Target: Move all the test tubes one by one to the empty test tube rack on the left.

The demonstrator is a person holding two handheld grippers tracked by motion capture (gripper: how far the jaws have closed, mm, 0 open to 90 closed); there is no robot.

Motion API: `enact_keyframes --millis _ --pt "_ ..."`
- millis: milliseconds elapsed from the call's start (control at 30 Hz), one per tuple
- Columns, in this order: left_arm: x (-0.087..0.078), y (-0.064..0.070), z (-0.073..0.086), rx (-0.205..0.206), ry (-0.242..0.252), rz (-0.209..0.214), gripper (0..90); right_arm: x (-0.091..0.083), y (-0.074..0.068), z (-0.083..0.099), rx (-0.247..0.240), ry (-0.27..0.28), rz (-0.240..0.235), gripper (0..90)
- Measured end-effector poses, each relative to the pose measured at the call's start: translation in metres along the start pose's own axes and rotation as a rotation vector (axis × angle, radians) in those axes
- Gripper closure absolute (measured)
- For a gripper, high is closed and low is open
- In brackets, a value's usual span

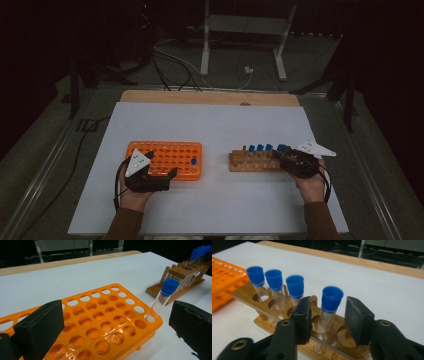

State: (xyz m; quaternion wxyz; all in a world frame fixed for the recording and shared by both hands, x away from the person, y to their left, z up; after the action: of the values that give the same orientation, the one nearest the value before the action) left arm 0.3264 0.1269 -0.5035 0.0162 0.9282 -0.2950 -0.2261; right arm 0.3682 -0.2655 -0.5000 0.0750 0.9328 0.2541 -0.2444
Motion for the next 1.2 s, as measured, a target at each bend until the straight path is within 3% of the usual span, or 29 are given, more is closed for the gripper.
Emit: enact_keyframes --millis 233,433,833,1200 --pt "0.000 0.000 0.001 0.001 -0.001 -0.004 0.6 0.002 -0.002 0.002 -0.004 0.002 -0.004 71.4" --pt "0.000 0.000 0.001 0.006 -0.004 -0.004 0.6 0.002 -0.003 0.001 -0.013 0.008 -0.003 76.6" --pt "0.001 0.000 0.002 0.006 -0.006 -0.005 0.6 -0.004 -0.004 -0.003 -0.023 0.029 -0.001 77.1" --pt "0.002 0.001 0.002 0.007 -0.009 0.002 0.5 -0.014 -0.008 -0.019 -0.038 0.055 -0.006 77.1"
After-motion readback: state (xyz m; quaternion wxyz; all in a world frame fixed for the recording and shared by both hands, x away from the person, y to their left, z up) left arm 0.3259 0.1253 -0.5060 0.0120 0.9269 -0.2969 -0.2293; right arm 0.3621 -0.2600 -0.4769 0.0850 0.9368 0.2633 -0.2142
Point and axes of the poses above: each handheld gripper's, and its own axes: x roughly forward along the jaws, z roughly out of its underside, y roughly to its right, the point moved 8 cm from there along x, roughly forward along the jaws, and after that the axes turned 4 degrees about -x, right-handed, at the moved point
